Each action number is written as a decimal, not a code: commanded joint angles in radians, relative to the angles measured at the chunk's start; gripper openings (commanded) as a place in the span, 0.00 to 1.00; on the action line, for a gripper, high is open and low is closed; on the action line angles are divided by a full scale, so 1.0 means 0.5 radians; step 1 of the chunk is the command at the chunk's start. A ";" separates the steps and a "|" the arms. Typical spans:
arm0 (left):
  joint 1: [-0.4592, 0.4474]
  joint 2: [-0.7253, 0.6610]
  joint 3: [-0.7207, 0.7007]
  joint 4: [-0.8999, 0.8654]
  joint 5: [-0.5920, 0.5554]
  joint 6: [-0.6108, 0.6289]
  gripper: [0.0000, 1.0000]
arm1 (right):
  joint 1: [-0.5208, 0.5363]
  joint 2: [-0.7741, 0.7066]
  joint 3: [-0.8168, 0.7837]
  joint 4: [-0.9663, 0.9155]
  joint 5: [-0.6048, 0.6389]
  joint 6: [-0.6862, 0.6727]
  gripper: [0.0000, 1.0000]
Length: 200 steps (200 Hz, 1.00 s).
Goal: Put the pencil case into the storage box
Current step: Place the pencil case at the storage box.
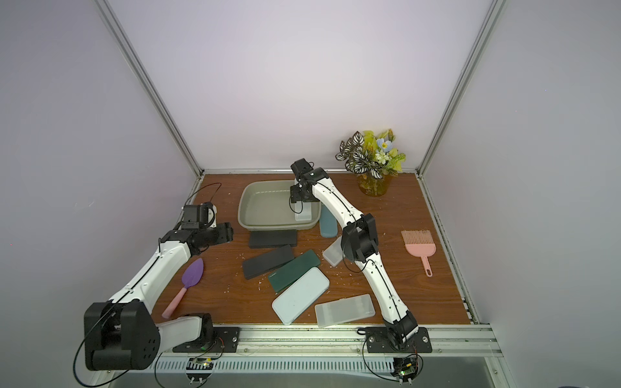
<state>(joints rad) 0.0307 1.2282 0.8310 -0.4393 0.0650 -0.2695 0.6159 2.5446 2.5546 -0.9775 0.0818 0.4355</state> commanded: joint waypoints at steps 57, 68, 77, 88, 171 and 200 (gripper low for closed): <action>0.031 0.046 0.001 -0.014 -0.002 0.036 0.78 | 0.005 0.110 0.073 0.033 -0.005 0.046 0.54; 0.030 0.049 -0.002 -0.014 -0.003 0.038 0.78 | 0.005 0.122 0.072 0.023 0.003 0.061 0.57; 0.034 0.047 -0.010 -0.011 0.000 0.039 0.79 | 0.006 0.129 0.073 0.019 0.007 0.065 0.60; 0.034 0.043 -0.011 -0.012 0.002 0.042 0.79 | 0.005 0.134 0.073 0.019 0.008 0.069 0.64; 0.034 -0.030 0.007 -0.081 0.058 0.071 0.79 | 0.062 -0.122 0.180 -0.008 0.153 0.072 0.99; 0.011 -0.090 0.022 -0.151 0.155 0.074 0.76 | 0.103 -0.391 0.139 -0.030 0.253 0.065 0.99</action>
<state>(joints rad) 0.0349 1.2213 0.8310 -0.4610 0.0940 -0.2501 0.6430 2.5656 2.5973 -0.9855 0.1398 0.4667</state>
